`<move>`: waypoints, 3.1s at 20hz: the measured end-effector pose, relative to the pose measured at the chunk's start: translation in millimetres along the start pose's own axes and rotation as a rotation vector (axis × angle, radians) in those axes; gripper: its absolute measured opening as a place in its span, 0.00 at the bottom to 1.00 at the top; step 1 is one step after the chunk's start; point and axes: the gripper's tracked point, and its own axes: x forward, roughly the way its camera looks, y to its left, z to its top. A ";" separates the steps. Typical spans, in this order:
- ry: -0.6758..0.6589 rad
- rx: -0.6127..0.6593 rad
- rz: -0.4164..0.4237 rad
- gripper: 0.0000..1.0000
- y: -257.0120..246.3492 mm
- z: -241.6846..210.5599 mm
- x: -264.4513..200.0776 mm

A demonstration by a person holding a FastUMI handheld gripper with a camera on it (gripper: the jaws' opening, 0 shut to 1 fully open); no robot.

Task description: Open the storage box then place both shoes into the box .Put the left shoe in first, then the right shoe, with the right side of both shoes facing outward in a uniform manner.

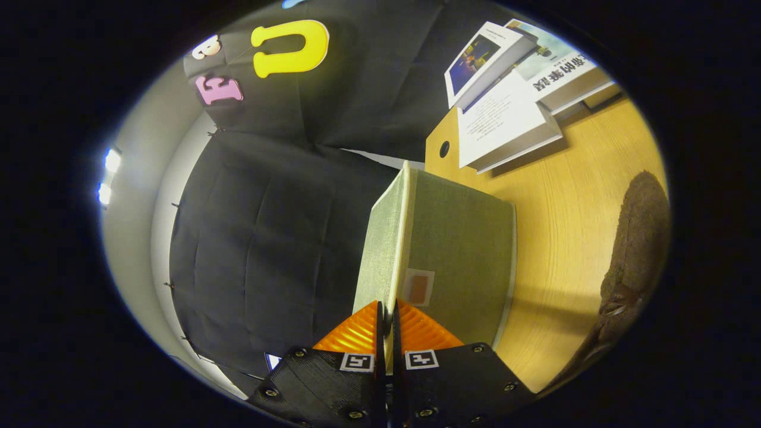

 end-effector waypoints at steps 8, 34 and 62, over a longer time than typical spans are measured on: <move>-0.017 -0.113 -0.065 0.05 55.1 9.1 1.4; 0.024 -0.300 -0.003 0.10 200.0 -6.9 172.7; -0.334 -0.388 -0.198 0.96 162.2 79.1 -10.1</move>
